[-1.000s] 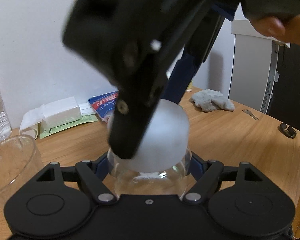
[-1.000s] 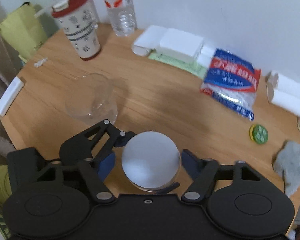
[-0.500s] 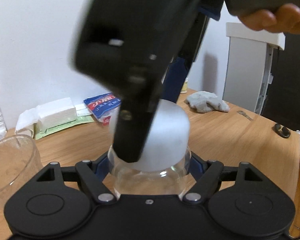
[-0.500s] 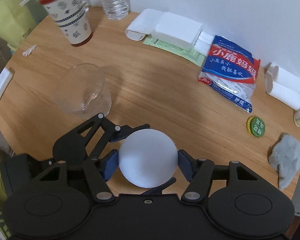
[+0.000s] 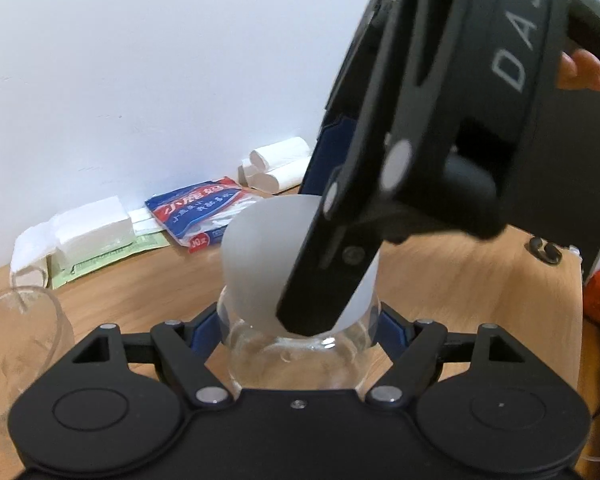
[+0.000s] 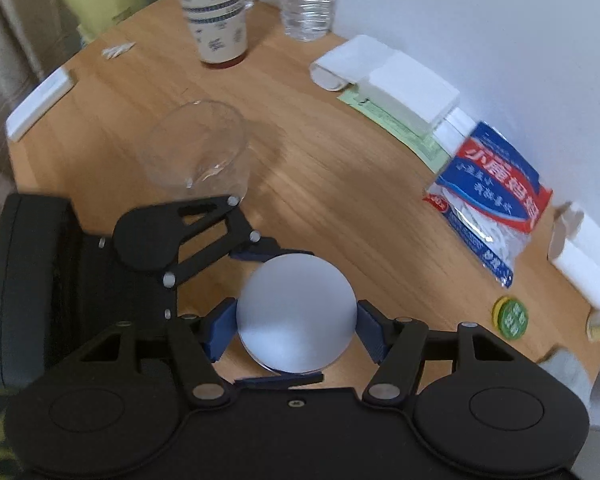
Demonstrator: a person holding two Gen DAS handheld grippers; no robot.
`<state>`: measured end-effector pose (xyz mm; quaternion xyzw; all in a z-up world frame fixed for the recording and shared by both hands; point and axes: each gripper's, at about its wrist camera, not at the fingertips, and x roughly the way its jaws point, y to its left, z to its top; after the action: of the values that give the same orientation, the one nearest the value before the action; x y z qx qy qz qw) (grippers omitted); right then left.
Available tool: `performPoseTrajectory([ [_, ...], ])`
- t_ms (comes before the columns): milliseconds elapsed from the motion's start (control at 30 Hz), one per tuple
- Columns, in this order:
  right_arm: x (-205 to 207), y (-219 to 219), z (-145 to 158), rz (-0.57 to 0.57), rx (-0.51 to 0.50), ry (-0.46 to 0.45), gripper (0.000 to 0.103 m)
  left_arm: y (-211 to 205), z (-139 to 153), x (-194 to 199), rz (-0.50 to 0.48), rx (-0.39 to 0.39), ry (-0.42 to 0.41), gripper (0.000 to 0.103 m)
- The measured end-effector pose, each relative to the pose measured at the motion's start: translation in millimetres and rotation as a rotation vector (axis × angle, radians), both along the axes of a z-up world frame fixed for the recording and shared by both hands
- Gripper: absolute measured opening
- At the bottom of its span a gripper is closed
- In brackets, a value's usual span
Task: Unscrew bottle cap and pour
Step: 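Twist the white cap with the right gripper while the left holds the jar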
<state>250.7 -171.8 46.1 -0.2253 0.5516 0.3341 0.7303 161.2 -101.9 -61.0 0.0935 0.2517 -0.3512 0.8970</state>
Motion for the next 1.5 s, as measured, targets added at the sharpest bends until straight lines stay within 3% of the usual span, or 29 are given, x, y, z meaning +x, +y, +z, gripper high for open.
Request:
performPoseTrajectory([
  [367,-0.5,0.7,-0.8,0.225,-0.031,0.005,0.068,3.4,3.5,6.7,-0.037,0.010,0.019,0.078],
  [600,-1.2,0.5,2.6,0.214,-0.020,-0.015,0.070,0.5,2.5,5.6,-0.005,0.007,0.013,0.078],
  [667,-1.8,-3.6,7.6,0.163,0.022,-0.021,0.072,-0.6,2.6,3.6,-0.004,0.008,0.011,0.078],
  [900,4.8,-14.1,18.3,-0.203,0.137,-0.005,0.070,-3.5,2.4,-4.0,0.042,0.002,0.000,0.078],
  [967,4.7,-13.3,13.9,-0.275,0.113,0.029,0.071,-4.4,3.0,-6.5,0.056,0.002,-0.003,0.078],
  [1100,-0.2,-6.9,2.4,-0.366,0.043,0.066,0.071,-5.7,5.1,-10.6,0.073,0.004,-0.006,0.078],
  [1200,2.7,-8.7,-0.3,-0.460,0.065,0.074,0.070,-5.9,3.5,-10.9,0.087,0.001,-0.008,0.078],
  [1500,1.9,-14.3,1.3,-0.563,0.085,0.090,0.071,-8.7,4.6,-13.9,0.101,0.010,-0.015,0.078],
])
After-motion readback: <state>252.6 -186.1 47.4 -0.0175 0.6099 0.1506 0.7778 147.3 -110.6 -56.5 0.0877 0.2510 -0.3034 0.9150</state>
